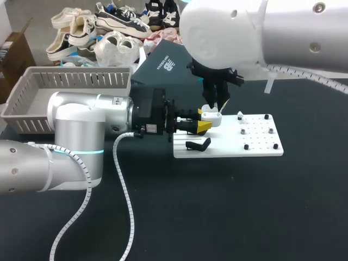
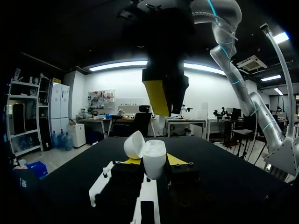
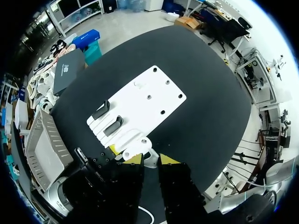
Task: Pick up each earbud case from the left stands, insert the matching earbuds, close the lid, and place the case in the box.
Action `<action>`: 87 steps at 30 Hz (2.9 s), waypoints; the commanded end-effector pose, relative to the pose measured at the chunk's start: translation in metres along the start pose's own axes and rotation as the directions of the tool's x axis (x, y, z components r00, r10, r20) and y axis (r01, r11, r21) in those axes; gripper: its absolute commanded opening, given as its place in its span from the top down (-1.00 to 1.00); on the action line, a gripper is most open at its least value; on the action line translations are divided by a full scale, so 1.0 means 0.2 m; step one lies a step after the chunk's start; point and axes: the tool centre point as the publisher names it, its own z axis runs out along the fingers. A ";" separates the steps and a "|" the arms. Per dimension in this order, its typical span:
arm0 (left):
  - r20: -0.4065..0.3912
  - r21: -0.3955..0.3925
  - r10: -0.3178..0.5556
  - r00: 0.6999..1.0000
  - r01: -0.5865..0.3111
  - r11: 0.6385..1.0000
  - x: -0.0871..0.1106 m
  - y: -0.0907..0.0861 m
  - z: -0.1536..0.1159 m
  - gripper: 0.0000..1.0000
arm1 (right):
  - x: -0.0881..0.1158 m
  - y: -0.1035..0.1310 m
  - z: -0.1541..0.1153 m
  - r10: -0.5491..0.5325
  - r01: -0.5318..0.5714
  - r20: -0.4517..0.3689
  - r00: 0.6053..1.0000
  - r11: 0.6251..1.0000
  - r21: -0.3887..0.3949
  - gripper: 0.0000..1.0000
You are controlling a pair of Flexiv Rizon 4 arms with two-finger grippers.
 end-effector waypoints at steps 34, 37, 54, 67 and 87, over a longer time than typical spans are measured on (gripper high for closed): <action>0.000 0.004 0.000 1.000 0.000 1.000 0.00 0.01 0.00 1.00 | -0.02 0.06 0.09 -0.006 0.006 -0.029 1.000 1.000 0.001 1.00; 0.000 0.004 0.000 1.000 0.000 1.000 0.00 0.01 0.00 1.00 | -0.03 0.06 0.10 -0.005 0.005 -0.031 1.000 1.000 0.004 1.00; 0.000 0.004 0.000 1.000 0.000 1.000 0.00 0.01 0.00 1.00 | -0.05 0.06 0.11 -0.005 0.006 -0.031 1.000 1.000 0.014 1.00; 0.000 0.004 0.000 1.000 0.000 1.000 0.00 0.01 0.00 1.00 | -0.04 0.06 0.13 -0.007 0.008 -0.056 0.998 1.000 0.024 0.46; -0.007 0.002 0.008 1.000 -0.008 1.000 0.00 0.02 -0.03 1.00 | -0.15 -0.13 0.00 -0.062 0.055 -0.039 0.997 0.987 -0.148 0.19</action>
